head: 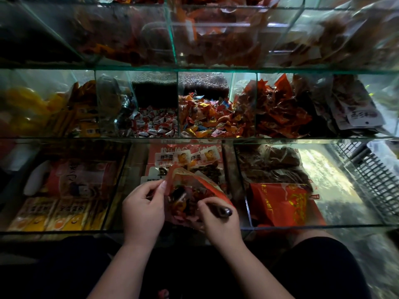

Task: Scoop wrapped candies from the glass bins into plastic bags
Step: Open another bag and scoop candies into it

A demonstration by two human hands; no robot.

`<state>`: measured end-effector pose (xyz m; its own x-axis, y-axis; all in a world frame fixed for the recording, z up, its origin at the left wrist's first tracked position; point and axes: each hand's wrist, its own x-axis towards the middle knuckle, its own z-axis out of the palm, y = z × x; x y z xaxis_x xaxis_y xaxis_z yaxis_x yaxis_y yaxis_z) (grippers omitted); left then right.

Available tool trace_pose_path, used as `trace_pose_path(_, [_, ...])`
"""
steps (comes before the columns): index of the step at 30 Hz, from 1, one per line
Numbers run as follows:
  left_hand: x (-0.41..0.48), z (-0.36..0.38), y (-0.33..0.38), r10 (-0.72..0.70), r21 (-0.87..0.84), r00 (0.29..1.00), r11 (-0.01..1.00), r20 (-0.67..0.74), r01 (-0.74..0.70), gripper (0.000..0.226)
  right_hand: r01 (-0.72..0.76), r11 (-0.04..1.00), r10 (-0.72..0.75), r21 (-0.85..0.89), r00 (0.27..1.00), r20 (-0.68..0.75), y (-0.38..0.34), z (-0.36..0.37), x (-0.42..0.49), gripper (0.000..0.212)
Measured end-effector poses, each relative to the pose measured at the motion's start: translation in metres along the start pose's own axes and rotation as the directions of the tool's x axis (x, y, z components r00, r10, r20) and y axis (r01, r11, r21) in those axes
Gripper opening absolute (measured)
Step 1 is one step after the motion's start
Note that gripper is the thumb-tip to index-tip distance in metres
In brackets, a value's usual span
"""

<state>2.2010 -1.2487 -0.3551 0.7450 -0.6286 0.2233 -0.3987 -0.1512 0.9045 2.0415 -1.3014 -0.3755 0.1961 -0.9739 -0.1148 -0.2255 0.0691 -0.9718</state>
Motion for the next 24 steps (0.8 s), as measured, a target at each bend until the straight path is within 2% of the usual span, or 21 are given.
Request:
trace_pose_path(2, [-0.002,-0.002,-0.001,-0.011,0.010,1.000,1.000,0.003,0.011,0.008,-0.270,0.936,0.284,0.225,0.958,-0.032,-0.001,-0.004,0.009,0.016])
trace_pose_path(4, [-0.003,-0.005,0.002,-0.007,0.025,1.000,1.000,-0.012,0.007,0.007,-0.362,0.845,0.400,0.394,0.916,-0.018,-0.005,-0.014,0.014,0.013])
trace_pose_path(6, [-0.002,-0.006,0.006,-0.006,0.030,1.000,1.000,-0.026,0.007,0.011,-0.370,0.753,0.439,0.544,0.898,0.003,-0.013,-0.025,0.015,0.009])
trace_pose_path(8, [-0.001,-0.007,0.009,-0.010,0.032,0.999,0.999,-0.032,0.011,0.012,-0.374,0.701,0.454,0.607,0.890,0.024,-0.017,-0.034,0.012,0.008])
trace_pose_path(12, [-0.001,-0.008,0.017,0.024,0.113,0.999,0.993,-0.038,-0.019,0.011,-0.345,0.692,0.423,0.634,0.906,0.030,-0.024,-0.047,0.005,0.008])
trace_pose_path(13, [-0.001,-0.009,0.020,0.089,0.157,0.995,0.984,-0.050,-0.081,0.015,-0.328,0.698,0.409,0.637,0.912,0.022,-0.027,-0.051,0.002,0.008])
trace_pose_path(15, [-0.002,-0.013,0.028,0.320,0.238,0.943,0.926,-0.089,-0.291,0.017,-0.300,0.700,0.401,0.648,0.916,-0.008,-0.034,-0.059,-0.001,0.006])
trace_pose_path(17, [-0.008,-0.013,0.034,0.511,0.209,0.856,0.848,-0.081,-0.487,0.015,-0.280,0.702,0.401,0.655,0.915,-0.038,-0.041,-0.069,-0.005,0.005])
trace_pose_path(18, [-0.012,-0.010,0.038,0.545,0.149,0.837,0.832,-0.038,-0.535,0.017,-0.272,0.703,0.398,0.657,0.916,-0.046,-0.045,-0.075,-0.006,0.006])
trace_pose_path(20, [-0.021,0.000,0.043,0.469,0.071,0.872,0.874,0.139,-0.481,0.022,-0.272,0.697,0.395,0.664,0.918,-0.039,-0.053,-0.084,-0.010,0.006])
trace_pose_path(22, [-0.027,0.015,0.043,0.249,0.193,0.911,0.927,0.329,-0.323,0.033,-0.278,0.685,0.395,0.673,0.918,-0.023,-0.060,-0.091,-0.014,0.007])
trace_pose_path(24, [-0.026,0.027,0.034,0.063,0.342,0.917,0.916,0.395,-0.211,0.051,-0.281,0.688,0.389,0.669,0.921,-0.014,-0.067,-0.099,-0.018,0.008])
